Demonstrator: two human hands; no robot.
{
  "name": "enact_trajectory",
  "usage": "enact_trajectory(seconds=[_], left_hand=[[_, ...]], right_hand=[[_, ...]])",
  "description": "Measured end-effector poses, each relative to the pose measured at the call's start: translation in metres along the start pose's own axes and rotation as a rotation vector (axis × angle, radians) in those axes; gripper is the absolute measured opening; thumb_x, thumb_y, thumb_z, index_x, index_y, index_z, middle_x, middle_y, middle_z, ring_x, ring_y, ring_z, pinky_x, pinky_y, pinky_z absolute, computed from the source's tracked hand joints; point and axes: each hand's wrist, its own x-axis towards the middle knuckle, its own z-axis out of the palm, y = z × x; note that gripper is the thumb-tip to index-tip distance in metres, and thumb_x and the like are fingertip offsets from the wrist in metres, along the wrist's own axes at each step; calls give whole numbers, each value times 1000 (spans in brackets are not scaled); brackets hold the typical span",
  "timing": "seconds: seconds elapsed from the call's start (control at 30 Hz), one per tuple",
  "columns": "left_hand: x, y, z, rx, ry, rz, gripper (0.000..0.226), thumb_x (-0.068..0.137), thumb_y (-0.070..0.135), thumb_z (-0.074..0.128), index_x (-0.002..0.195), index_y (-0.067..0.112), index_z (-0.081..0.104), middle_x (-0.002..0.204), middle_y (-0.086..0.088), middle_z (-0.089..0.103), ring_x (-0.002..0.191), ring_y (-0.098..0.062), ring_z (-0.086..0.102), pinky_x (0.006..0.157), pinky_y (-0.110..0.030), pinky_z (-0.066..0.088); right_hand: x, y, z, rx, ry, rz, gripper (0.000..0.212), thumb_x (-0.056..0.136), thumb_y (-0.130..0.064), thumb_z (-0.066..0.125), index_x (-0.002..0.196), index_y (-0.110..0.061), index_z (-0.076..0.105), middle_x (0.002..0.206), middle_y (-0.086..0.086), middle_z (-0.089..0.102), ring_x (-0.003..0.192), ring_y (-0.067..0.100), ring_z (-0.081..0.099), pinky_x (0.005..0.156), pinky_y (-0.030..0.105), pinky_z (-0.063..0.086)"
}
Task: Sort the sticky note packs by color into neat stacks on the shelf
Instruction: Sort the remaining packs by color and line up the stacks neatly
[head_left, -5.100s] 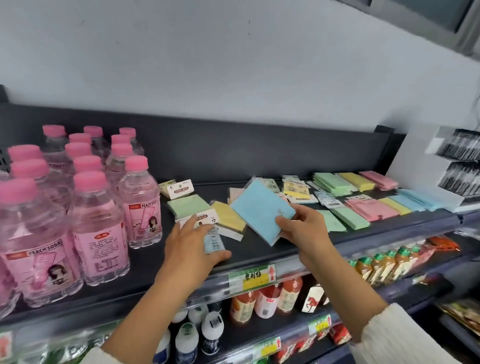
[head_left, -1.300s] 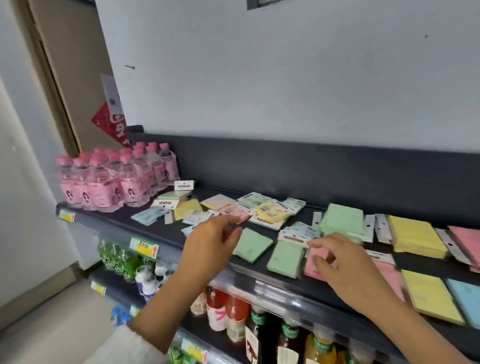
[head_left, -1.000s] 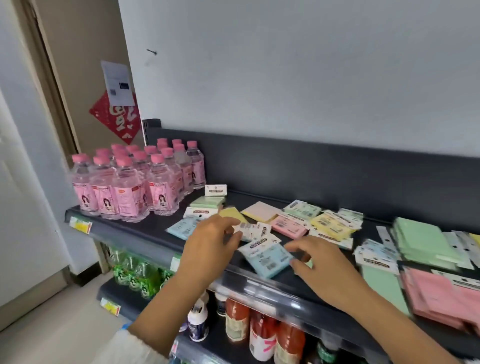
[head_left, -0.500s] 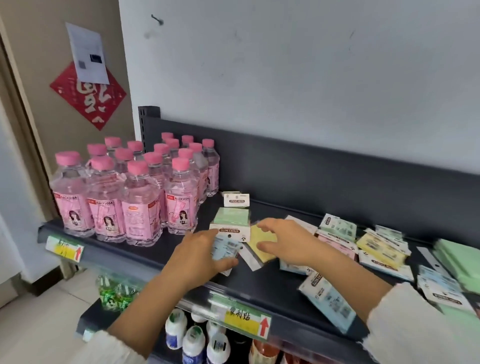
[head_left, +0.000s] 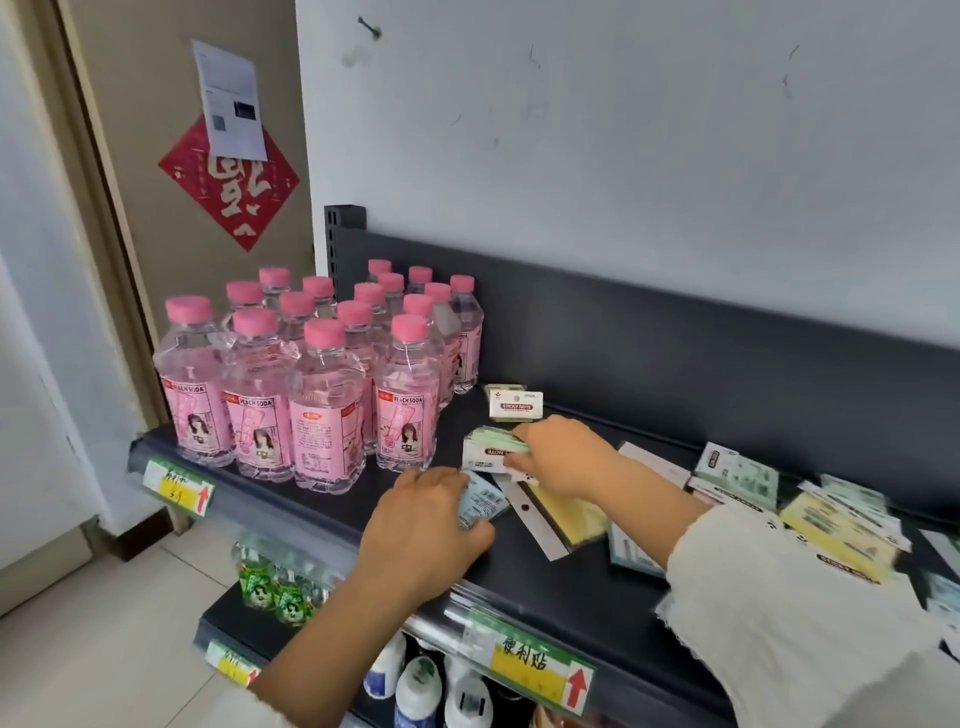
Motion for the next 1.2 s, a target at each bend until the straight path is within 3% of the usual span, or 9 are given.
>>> enact_trajectory(seconds=[0.17,0.3,0.47,0.57,0.63,0.73,0.83,1.0,1.2], left_hand=[[1,-1,2,26,5,11,54,90,43,45,139,22,42,147,6,39,130,-19,34,106,-29,30],[5,-1,3,-28,-16,30,56,94,48,45,142,19,40,150,4,32,137,-19,26,111,-32,24],[15,22,-10,-602,219,27,34,98,37,39,120,20,59,121,1,62,112,-12,55,99,-27,41],[18,39,-29,-1170,-111,-92,27,96,40,40,102,26,62,104,0,72,95,-13,68,80,-26,56],[19,44,-35,-1275,-324,-89,22,94,26,50,110,18,63,103,-4,73,95,-17,69,74,-27,58],[22,42,-38,-1364,-170,-127,25,89,10,58,114,8,62,101,-7,73,90,-20,70,71,-29,59],[26,34,-38,-1350,166,-216,21,87,5,61,106,11,59,102,-5,70,95,-22,67,70,-33,58],[17,34,-36,-1334,359,-267,19,89,5,60,93,20,49,101,-1,62,96,-23,64,79,-43,56],[16,39,-28,-1337,358,-272,22,89,2,60,93,21,49,101,0,62,94,-18,63,78,-39,55]], right_hand=[[-22,22,-25,338,-4,-1,31,98,-35,45,90,-7,56,89,5,58,80,23,53,60,29,40],[-42,43,-36,605,83,49,18,95,-24,53,96,-8,61,99,7,65,92,27,64,81,44,54],[-67,53,-54,699,230,-102,25,87,1,60,100,-16,72,105,-5,67,94,12,63,86,24,51],[-76,47,-58,778,267,-274,43,81,17,54,92,-19,74,114,-7,63,106,5,59,89,14,49],[-78,41,-57,742,316,-339,50,80,20,49,89,-23,74,117,-9,60,109,3,56,88,14,47],[-74,33,-53,761,419,-347,50,83,16,49,111,-20,69,124,-11,55,111,2,55,92,12,45],[-70,38,-51,904,295,-97,60,90,2,51,141,-27,39,133,-12,48,107,7,60,89,20,49],[-75,40,-21,228,-272,255,77,78,-58,64,136,-11,41,131,6,52,116,23,52,95,35,46],[-72,41,-11,373,-291,356,76,66,-52,78,122,-10,47,115,4,58,104,21,56,91,35,49]])
